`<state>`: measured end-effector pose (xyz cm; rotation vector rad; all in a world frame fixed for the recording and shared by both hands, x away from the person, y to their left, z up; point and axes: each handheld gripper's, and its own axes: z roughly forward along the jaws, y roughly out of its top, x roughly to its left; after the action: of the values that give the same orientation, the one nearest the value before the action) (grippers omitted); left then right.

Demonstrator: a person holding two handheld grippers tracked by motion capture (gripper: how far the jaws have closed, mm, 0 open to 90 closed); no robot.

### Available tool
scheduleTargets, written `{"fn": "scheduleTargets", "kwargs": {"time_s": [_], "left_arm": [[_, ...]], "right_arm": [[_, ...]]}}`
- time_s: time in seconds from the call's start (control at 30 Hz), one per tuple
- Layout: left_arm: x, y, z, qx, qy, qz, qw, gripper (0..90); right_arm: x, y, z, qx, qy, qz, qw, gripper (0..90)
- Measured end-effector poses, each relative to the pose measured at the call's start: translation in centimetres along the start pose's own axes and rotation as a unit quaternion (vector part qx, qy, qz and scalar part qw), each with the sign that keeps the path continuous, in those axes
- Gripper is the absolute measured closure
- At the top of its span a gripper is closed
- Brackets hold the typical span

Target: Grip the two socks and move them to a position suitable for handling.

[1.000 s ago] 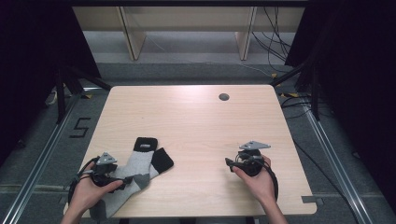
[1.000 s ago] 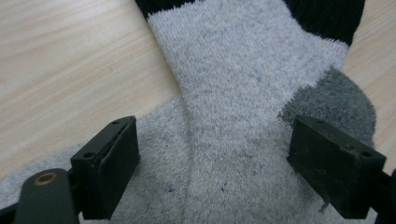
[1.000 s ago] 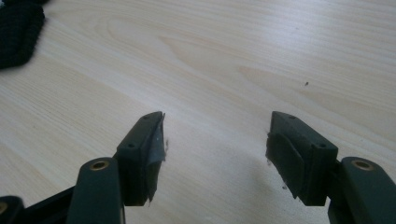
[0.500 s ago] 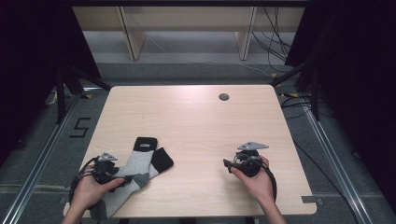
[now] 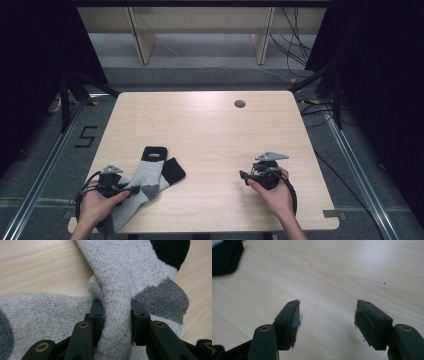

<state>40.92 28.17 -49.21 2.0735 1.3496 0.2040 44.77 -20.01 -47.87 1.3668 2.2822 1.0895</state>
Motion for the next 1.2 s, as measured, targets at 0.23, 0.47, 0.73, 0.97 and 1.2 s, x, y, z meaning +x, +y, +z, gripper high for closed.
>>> {"fn": "scheduleTargets", "kwargs": {"time_s": [0.23,0.47,0.73,0.97,1.2], "left_arm": [[-0.2,0.1,-0.3,-0.011,-0.002,0.008,0.9999,71.0],[-1.2,1.3,-1.2,-0.016,-0.010,0.029,0.9994,71.7],[-2.5,2.9,-2.3,-0.039,-0.013,0.055,0.9976,71.7],[-3.5,4.3,-3.0,-0.053,-0.012,0.075,0.9957,71.8],[-4.7,6.2,-3.5,-0.075,-0.020,0.096,0.9923,71.8]], "right_arm": [[-0.1,-0.1,0.0,0.003,-0.004,0.013,0.9999,37.3],[0.0,-0.2,-0.2,0.010,-0.008,0.040,0.9991,37.3],[-0.7,-0.1,-0.2,-0.003,-0.006,0.009,0.9999,37.4],[-0.5,-0.2,-0.2,0.007,-0.002,0.029,0.9996,37.5],[-0.6,-0.2,-0.2,0.006,-0.007,0.024,0.9997,37.5]]}}
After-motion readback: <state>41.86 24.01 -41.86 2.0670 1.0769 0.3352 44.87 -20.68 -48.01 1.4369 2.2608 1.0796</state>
